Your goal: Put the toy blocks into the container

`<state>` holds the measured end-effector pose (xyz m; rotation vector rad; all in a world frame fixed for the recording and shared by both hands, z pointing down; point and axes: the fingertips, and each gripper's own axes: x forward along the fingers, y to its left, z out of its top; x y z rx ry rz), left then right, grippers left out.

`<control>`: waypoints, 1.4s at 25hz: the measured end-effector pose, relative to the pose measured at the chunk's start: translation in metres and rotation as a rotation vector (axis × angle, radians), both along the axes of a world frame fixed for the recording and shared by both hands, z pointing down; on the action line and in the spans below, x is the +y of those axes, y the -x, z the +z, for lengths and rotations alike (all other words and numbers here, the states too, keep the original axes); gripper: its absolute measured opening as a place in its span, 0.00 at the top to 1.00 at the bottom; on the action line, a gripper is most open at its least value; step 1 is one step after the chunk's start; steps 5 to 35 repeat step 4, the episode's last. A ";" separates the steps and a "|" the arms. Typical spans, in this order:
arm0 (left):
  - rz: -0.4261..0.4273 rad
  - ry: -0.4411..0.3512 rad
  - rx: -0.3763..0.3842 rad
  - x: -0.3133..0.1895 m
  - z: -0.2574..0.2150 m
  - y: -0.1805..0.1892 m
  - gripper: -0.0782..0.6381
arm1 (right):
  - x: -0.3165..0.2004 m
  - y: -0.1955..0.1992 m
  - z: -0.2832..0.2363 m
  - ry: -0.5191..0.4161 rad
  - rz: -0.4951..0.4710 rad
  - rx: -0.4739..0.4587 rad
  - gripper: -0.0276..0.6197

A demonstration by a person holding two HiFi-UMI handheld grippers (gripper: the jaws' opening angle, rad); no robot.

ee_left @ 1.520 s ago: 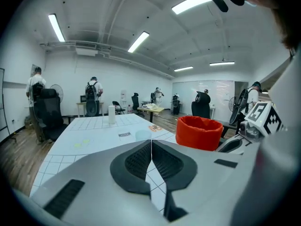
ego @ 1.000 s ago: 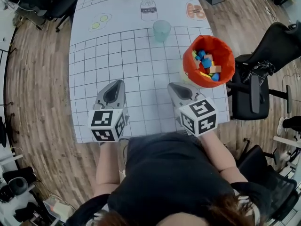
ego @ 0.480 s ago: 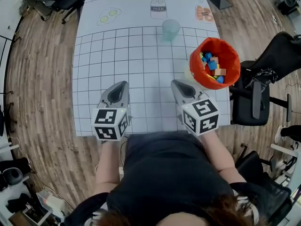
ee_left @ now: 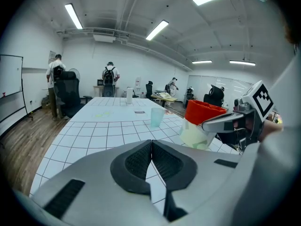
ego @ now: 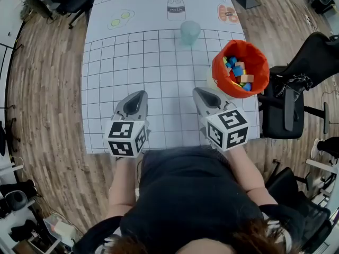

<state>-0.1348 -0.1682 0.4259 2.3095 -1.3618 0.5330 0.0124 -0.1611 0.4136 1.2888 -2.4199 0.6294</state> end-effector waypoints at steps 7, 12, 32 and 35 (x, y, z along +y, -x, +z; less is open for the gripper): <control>0.005 -0.001 0.000 0.000 0.000 -0.003 0.85 | 0.001 -0.001 -0.001 0.000 0.001 -0.014 0.93; 0.005 -0.001 0.000 0.000 0.000 -0.003 0.85 | 0.001 -0.001 -0.001 0.000 0.001 -0.014 0.93; 0.005 -0.001 0.000 0.000 0.000 -0.003 0.85 | 0.001 -0.001 -0.001 0.000 0.001 -0.014 0.93; 0.005 -0.001 0.000 0.000 0.000 -0.003 0.85 | 0.001 -0.001 -0.001 0.000 0.001 -0.014 0.93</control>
